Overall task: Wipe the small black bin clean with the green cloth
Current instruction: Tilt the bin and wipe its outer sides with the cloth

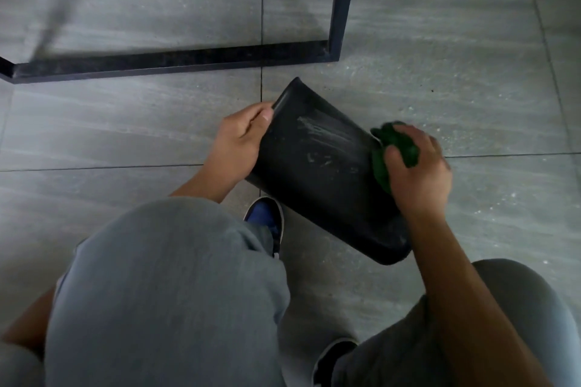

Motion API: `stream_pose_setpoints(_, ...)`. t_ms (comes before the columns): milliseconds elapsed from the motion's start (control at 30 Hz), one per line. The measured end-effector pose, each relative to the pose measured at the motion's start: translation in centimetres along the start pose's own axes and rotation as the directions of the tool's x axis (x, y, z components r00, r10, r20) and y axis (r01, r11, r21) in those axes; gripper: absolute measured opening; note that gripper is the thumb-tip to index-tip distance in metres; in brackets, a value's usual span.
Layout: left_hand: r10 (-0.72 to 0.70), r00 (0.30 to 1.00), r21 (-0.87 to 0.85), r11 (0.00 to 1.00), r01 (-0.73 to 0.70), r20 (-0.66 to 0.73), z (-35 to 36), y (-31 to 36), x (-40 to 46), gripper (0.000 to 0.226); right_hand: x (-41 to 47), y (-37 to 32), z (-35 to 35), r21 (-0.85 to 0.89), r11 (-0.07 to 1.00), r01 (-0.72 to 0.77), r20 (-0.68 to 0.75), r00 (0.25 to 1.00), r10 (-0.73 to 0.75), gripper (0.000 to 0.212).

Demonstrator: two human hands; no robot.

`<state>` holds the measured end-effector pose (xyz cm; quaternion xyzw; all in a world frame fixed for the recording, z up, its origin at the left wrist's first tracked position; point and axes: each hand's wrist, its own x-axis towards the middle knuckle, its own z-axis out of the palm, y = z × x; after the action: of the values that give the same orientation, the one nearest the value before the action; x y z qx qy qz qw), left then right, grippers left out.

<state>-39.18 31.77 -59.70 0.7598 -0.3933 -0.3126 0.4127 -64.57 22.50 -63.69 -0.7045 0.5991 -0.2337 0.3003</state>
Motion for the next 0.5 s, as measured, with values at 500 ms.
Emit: stream_pose_setpoints(500, 0.083, 0.996, 0.016, 0.996, -0.083, -0.021, 0.5, 0.0, 0.3, 0.026, -1.1, -7.3, 6.3, 0.035, 0.917, 0.398, -0.042, 0.917, -0.397, 0.041)
